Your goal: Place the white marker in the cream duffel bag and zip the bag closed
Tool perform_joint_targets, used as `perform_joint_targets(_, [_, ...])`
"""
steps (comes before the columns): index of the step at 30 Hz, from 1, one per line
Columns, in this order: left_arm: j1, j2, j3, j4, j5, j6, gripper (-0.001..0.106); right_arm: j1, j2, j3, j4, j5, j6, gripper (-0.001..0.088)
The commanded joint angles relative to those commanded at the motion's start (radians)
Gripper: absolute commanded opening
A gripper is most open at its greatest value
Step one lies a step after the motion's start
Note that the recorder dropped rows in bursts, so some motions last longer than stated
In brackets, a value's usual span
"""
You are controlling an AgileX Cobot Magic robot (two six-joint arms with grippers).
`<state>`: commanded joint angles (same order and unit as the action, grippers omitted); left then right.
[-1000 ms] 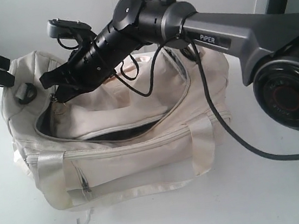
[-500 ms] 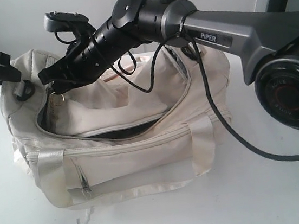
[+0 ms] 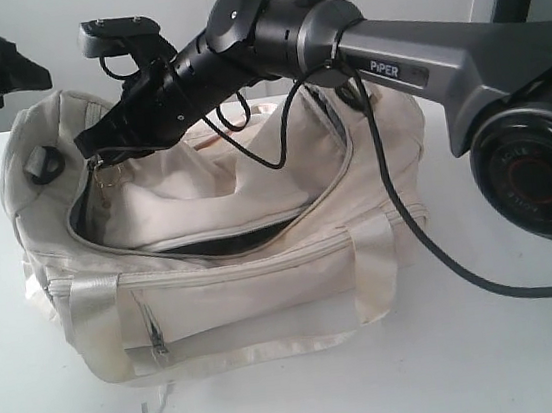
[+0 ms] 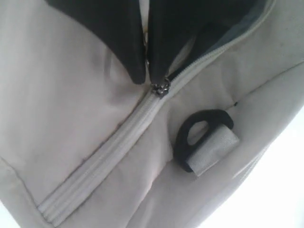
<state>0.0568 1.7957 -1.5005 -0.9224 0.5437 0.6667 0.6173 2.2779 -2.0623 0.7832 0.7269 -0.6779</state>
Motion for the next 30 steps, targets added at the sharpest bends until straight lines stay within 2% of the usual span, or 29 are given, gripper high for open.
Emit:
perform_joint_targets(4, [-0.002,0.058,-0.049,0.004,0.059,0.007,0.078,0.000,0.000,0.000,-0.002,0.000,0.000,0.0000])
perform_joint_targets(11, [-0.024,0.105,-0.061,0.038,0.044,0.096,0.075,0.000,0.000,0.000,-0.002,0.000,-0.021,0.0000])
perform_joint_targets(16, [-0.040,0.129,-0.061,0.052,-0.016,0.122,0.053,0.000,0.000,0.000,-0.002,-0.002,-0.026,0.0000])
perform_joint_targets(19, [-0.044,0.143,-0.061,0.065,-0.048,0.127,0.044,0.000,0.000,0.000,-0.002,-0.002,-0.026,0.0000])
perform_joint_targets(21, [-0.047,0.152,-0.061,0.065,-0.070,0.142,0.031,0.000,0.000,0.000,-0.002,-0.006,-0.026,0.0000])
perform_joint_targets(23, [-0.047,0.153,-0.061,0.065,-0.079,0.144,0.008,0.000,0.000,0.000,-0.002,-0.003,-0.026,0.0000])
perform_joint_targets(24, [-0.047,0.153,-0.061,0.065,-0.081,0.152,0.001,0.000,0.000,0.000,-0.002,0.000,-0.026,0.0000])
perform_joint_targets(30, [-0.047,0.153,-0.061,0.065,-0.079,0.138,0.000,0.002,0.000,0.000,-0.002,0.024,-0.026,0.0000])
